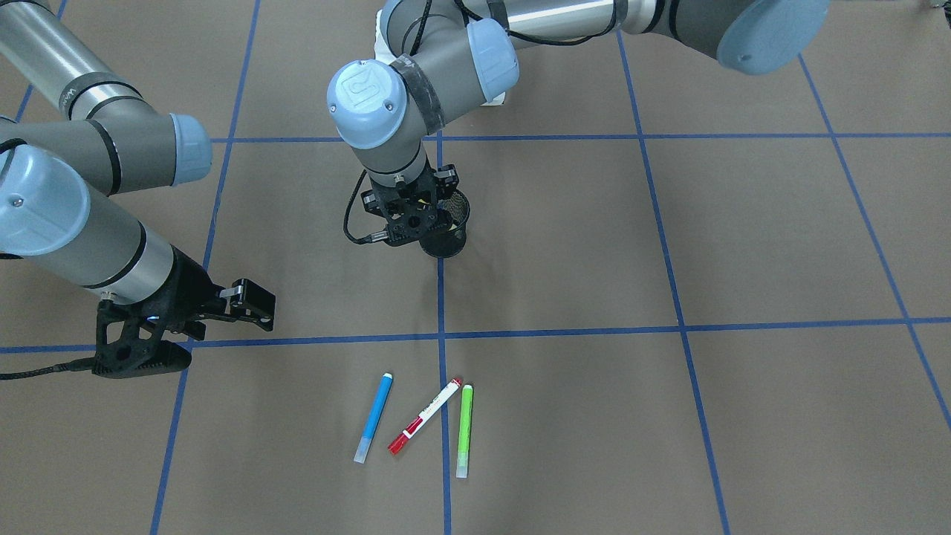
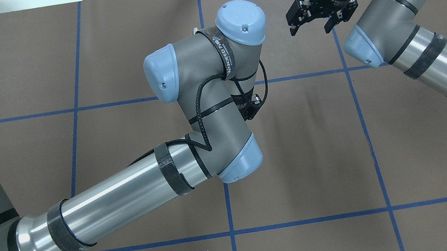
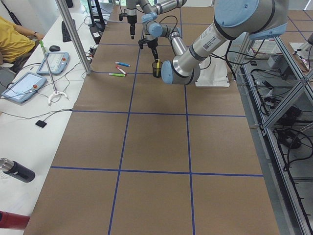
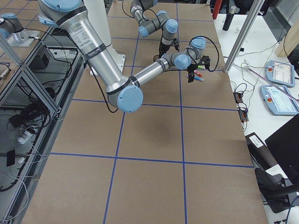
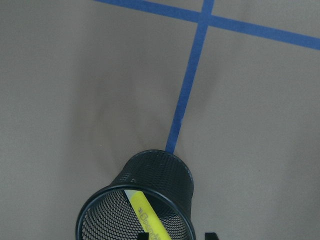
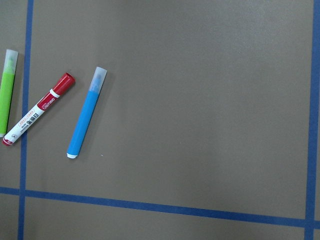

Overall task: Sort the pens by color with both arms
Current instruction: 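Position the left gripper above the cup over the yellow highlighter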

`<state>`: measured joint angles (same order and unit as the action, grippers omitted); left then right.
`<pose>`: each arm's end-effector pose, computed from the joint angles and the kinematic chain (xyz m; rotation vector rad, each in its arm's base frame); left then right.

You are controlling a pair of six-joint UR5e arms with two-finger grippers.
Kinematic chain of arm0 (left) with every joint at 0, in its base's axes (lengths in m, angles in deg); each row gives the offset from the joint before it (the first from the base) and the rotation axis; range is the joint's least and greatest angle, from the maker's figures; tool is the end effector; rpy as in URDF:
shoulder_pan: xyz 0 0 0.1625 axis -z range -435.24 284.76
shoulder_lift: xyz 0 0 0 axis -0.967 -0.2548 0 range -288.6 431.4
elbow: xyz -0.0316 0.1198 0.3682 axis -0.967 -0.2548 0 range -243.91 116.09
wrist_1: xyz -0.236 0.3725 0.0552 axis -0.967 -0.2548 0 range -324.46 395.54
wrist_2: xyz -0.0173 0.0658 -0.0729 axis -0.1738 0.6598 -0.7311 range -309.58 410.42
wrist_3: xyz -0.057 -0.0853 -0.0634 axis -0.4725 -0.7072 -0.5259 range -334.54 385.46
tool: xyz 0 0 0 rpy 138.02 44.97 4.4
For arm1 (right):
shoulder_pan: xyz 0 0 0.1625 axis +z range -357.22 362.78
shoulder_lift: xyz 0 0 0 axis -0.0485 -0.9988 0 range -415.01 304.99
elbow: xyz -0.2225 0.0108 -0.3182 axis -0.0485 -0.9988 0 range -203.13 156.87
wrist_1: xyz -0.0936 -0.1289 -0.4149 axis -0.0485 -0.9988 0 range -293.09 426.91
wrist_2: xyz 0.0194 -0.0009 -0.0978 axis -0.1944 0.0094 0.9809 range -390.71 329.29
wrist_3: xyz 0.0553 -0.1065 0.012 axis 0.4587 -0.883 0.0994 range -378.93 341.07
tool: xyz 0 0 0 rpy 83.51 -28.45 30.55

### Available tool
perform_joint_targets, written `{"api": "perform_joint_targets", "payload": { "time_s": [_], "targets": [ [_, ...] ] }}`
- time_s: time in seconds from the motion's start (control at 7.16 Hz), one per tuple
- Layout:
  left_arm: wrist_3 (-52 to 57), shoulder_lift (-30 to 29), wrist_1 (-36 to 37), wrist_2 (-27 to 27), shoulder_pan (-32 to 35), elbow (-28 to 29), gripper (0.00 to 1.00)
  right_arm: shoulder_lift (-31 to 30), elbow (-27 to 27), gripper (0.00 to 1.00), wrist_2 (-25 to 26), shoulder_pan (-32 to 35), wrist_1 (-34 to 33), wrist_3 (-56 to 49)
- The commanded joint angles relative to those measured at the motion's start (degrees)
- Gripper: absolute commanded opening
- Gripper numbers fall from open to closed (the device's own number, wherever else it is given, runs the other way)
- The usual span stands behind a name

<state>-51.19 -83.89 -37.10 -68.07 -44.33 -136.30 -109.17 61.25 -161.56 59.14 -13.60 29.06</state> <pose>0.6286 -0.4646 0.0527 -0.2547 0.6630 -0.1619 -0.3585 -0.6368 0.2706 0.0547 -0.9480 -0.0157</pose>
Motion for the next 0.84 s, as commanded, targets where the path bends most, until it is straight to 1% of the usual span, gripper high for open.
{"api": "perform_joint_targets", "payload": {
  "time_s": [0.0, 0.28, 0.7],
  "targets": [
    [0.0, 0.0, 0.6, 0.0, -0.5, 0.0, 0.48, -0.1, 0.0, 0.99, 0.2, 0.0, 0.0, 0.0],
    [0.0, -0.1, 1.4, 0.0, -0.6, -0.2, 0.41, -0.1, 0.0, 0.99, 0.2, -0.2, 0.0, 0.0],
    [0.0, -0.1, 1.4, 0.0, -0.6, -0.4, 0.21, 0.0, 0.0, 0.99, 0.2, -0.2, 0.0, 0.0]
  ]
}}
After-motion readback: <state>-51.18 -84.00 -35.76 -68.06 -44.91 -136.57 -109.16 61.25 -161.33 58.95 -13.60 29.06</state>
